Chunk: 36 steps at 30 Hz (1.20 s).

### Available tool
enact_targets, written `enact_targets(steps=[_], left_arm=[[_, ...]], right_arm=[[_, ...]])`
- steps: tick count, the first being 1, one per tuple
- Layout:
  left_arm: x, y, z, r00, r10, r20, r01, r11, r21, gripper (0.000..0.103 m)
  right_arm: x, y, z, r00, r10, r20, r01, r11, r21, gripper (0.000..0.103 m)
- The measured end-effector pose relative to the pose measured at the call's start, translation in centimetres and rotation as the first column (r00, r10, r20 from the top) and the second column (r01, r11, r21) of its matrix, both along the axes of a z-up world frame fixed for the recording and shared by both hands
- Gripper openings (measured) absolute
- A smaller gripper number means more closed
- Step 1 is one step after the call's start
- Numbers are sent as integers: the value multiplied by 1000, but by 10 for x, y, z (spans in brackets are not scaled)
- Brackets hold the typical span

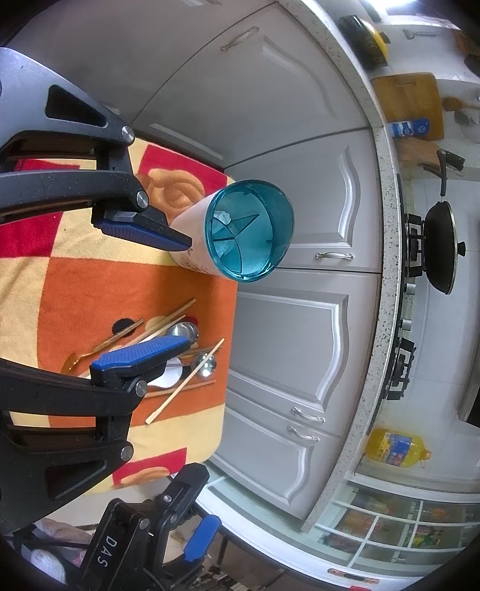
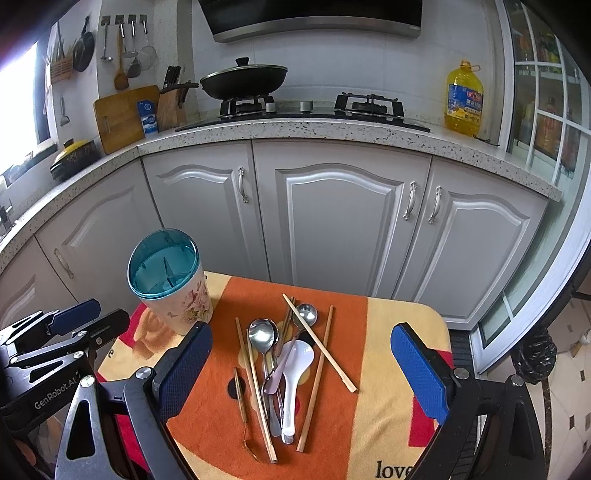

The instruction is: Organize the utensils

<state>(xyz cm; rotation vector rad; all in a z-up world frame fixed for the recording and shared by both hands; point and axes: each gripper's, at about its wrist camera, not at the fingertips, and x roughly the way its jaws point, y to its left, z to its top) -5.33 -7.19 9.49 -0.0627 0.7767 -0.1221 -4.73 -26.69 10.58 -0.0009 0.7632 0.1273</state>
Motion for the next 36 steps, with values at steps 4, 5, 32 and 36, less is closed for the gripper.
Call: enact_targets(steps=[4,5,32,36], left_arm=[[-1,1,0,1000,1,0,-1,1000,-1,47],[-1,1,0,1000,1,0,-1,1000,-1,47],[-1,-6,-3,1000,-14,-7,14,1000,8,47],[0,-7,-7,1000,-15,-17,15,1000,7,47]], right_arm=[[0,0,-1,1000,-1,-2,1,1000,-2,97],[0,0,-2,1000,-1,-3,1,1000,-2,97],[-1,-5,-8,1000,2,-22,-2,1000,-5,97],[0,-5,-11,999,6,-32,-7,1000,-12,97]])
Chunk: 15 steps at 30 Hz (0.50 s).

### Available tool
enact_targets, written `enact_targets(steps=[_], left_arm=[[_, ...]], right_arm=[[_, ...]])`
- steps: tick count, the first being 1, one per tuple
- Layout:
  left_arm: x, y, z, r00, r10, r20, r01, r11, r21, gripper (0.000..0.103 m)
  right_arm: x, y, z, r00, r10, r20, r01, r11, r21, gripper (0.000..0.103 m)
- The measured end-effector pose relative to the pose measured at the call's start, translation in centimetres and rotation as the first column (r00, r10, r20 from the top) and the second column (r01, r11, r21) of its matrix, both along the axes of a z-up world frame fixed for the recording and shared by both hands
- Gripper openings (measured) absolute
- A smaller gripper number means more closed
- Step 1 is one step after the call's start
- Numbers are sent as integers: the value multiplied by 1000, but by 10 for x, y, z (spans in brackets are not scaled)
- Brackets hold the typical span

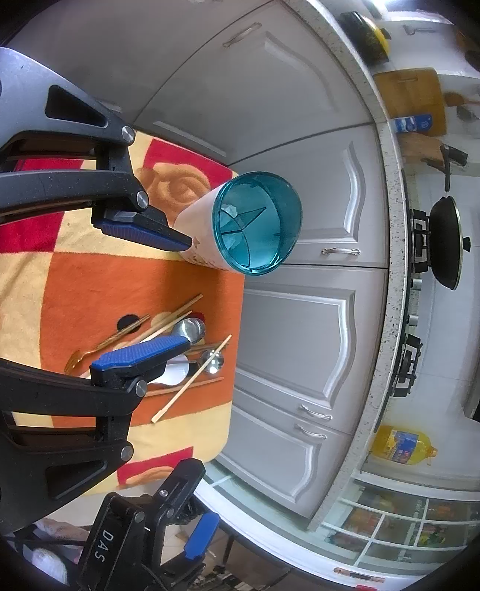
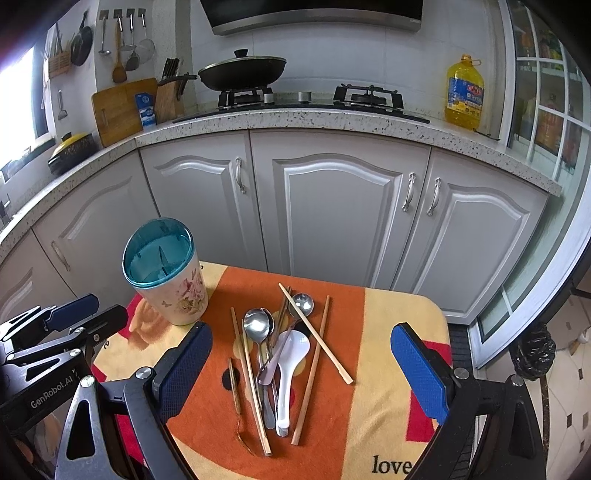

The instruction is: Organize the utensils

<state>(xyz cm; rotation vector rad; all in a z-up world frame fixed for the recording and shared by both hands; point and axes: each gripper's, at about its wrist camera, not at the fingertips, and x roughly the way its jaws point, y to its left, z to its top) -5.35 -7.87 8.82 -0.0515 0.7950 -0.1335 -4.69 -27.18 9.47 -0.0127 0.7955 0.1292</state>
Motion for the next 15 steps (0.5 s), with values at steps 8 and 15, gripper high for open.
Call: enact_targets(steps=[8,15], left_arm=[[7,-2,-9,1000,0,-26,0,1000,-5,47],[17,1,-23,998,0,-70,-2,1000,-20,47]], right_arm=[[5,-1,-11,999,18,-30,-18,1000,11,97],[11,-7,-26,997,30,-71,-29,999,18,97]])
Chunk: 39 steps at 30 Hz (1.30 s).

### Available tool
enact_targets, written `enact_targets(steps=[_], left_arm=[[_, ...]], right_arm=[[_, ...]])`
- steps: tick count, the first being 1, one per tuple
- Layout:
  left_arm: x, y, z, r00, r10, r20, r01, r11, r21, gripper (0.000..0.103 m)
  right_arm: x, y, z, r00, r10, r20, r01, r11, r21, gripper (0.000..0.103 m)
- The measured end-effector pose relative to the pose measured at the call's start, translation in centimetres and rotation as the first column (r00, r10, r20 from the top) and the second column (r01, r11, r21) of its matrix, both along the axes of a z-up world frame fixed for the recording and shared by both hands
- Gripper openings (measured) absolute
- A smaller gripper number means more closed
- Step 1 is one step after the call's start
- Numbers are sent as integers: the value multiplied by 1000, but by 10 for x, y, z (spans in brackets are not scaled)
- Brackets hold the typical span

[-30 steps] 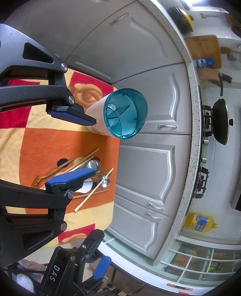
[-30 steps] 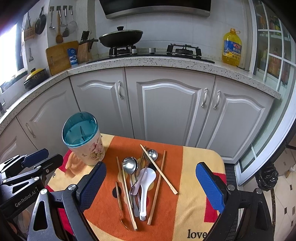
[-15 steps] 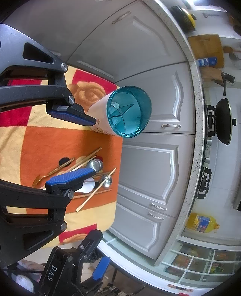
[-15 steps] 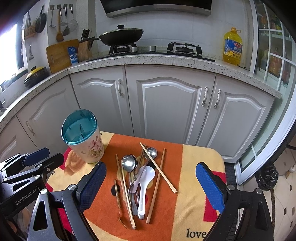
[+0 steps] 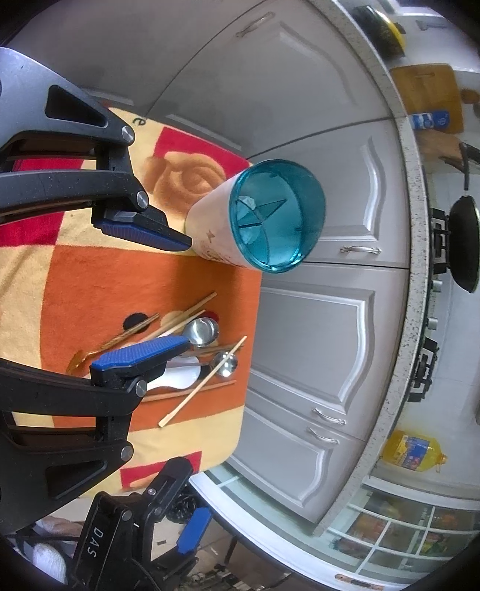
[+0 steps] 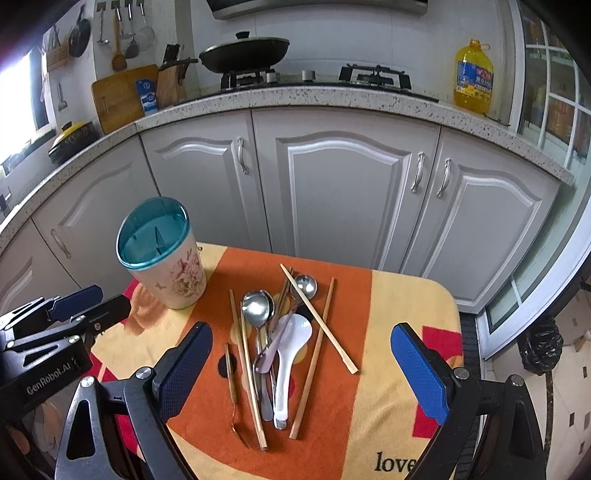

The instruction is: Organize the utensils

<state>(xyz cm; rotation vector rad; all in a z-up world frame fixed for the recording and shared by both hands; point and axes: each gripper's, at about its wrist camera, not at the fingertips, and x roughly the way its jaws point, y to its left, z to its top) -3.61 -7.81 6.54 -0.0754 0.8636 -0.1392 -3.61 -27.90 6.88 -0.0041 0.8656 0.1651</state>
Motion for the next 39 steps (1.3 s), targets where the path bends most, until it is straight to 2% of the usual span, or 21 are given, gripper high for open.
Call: enact_targets(steps=[8,12,14,16,18,20,22,30,36,39], left_arm=[[15,14,-42,987,24,-159,-32,999,-44,47],[20,12,-61,978,10,-209,-26,997,-72,47],[24,8,-72,971,-13,-241,-12,995,-101,47],[28,3,-80,963,-26,-269,-4,994,-110,47],[34,-2,-91,954,-36,-297,1,993,-114,46],[40,-9,-99,947,-45,-317,8,993,-116,46],[46,-15,-106,942,-53,-330,17,994,-112,46],[67,-30,-125,923,-66,-378,36,996,-85,43],[72,-31,-135,917,-71,-393,49,997,-66,39],[74,-31,-135,914,-74,-399,51,996,-68,38]], right_arm=[[14,-16,-45,995,21,-99,-19,1000,14,97],[22,-21,-61,990,43,-131,-38,999,37,82],[29,-25,-69,988,57,-146,-50,998,50,80],[35,-26,-75,985,73,-158,-65,996,56,71],[43,-27,-81,981,86,-171,-78,996,54,67],[52,-29,-84,979,99,-176,-91,994,56,63],[63,-30,-87,976,119,-184,-108,992,69,55],[115,-21,-110,957,178,-231,-161,983,90,43],[146,-8,-132,930,237,-283,-214,971,109,28],[155,2,-132,918,277,-283,-257,960,107,25]])
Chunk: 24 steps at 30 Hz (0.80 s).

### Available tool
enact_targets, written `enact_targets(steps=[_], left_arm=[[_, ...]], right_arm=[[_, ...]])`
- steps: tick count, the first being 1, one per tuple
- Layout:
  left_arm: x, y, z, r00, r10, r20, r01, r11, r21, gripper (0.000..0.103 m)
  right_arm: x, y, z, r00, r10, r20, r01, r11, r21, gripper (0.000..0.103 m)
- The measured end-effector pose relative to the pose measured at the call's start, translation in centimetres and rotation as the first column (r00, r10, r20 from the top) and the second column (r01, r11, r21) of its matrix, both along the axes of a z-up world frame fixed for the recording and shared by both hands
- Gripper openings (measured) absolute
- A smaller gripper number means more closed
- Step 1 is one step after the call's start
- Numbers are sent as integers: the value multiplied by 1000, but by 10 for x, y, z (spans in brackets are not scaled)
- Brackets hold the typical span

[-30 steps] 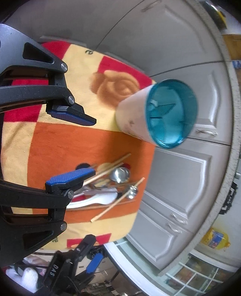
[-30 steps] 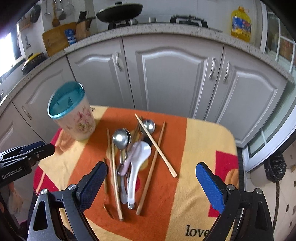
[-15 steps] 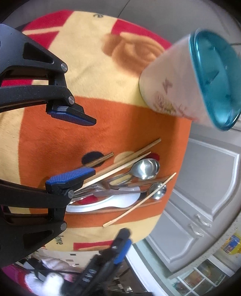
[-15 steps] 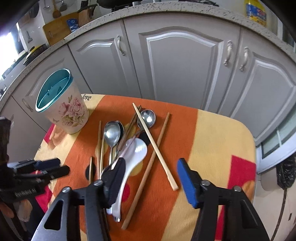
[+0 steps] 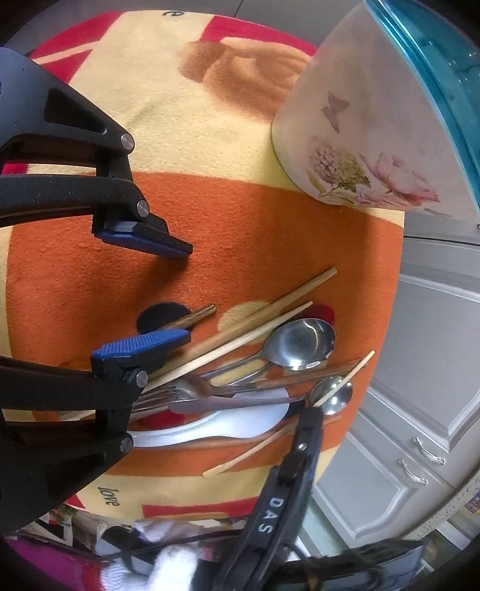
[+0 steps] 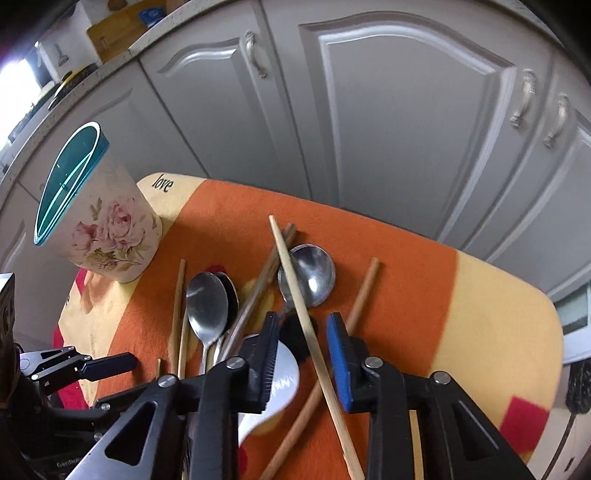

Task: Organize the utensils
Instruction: 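Grasp a wooden chopstick with the left tool while the right tool grasps another chopstick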

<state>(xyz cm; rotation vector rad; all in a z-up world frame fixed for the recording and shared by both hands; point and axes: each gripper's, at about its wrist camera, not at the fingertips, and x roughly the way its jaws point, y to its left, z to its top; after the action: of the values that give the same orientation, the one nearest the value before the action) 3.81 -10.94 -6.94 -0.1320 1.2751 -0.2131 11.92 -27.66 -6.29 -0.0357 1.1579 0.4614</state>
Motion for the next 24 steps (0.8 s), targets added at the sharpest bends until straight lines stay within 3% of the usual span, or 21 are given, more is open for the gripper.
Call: enact_targets(steps=[3,9,13,23,24], left_arm=[[-1,1,-1,1000,0,-3,0,1000,-2,37],[3,2,3,1000,-8,-22,8,1000,-18,29],[3,0,3,999,-19,-41,18,999,-41,28],[1,-11,1,998,-51,-39,50,998,-27,28],[3,-14,0,998,-55,-37,54,998,-26,22]], right_arm=[[8,13,2,999,44,10,-43,999,-24,23],[23,23,-3,997,81,10,-81,995,-51,9],[25,19,1,997,79,-3,-79,997,-8,8],[28,22,-3,994,110,-27,-111,994,-22,8],[28,21,-3,993,117,-32,-118,993,-27,4]])
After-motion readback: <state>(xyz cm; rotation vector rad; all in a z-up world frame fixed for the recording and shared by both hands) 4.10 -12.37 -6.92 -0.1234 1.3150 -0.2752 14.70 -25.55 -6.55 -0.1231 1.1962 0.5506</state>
